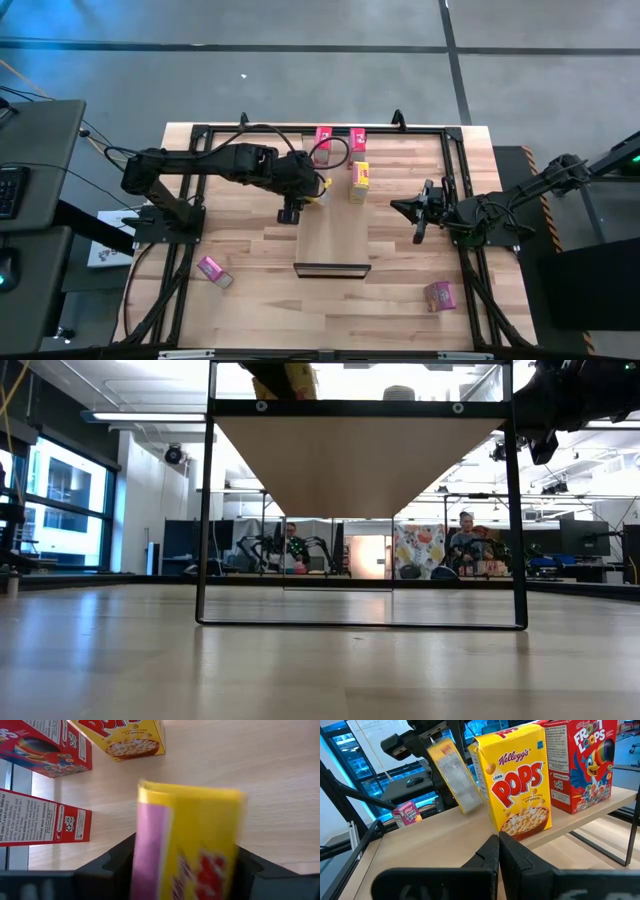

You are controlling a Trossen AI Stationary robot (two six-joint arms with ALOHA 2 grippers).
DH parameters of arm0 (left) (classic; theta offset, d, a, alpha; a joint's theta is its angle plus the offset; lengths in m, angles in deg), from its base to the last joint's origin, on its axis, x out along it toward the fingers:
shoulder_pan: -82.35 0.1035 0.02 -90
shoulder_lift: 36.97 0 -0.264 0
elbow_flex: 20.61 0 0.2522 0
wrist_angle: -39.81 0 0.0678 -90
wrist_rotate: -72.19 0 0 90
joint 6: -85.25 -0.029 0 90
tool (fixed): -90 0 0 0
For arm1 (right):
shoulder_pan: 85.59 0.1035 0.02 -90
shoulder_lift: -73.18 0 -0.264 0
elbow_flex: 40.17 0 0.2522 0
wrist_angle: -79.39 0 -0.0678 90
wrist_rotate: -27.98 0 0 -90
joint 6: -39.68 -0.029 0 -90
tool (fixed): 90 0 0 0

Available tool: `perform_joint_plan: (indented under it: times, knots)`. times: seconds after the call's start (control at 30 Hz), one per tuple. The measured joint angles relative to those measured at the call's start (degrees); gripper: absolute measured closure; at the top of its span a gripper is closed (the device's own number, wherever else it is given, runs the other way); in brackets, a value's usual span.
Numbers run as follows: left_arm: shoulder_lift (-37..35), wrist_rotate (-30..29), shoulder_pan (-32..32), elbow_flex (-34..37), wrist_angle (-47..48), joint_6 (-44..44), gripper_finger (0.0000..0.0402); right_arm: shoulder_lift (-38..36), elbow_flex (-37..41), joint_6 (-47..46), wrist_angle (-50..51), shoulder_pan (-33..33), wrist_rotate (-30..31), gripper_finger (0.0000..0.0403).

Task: Stack cereal on shelf
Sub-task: Put the yellow cereal box on the shelf aligned with the other yellow cereal box

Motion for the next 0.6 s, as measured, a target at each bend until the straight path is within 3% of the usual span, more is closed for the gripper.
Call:
perform_joint_plan:
  times: [0.6]
  knots:
    - [0.0,0.0,0.0,0.0,-1.5,-2.0,0.0190,0.0,0.0,0.1,0.0,0.0,0.0,0.0402]
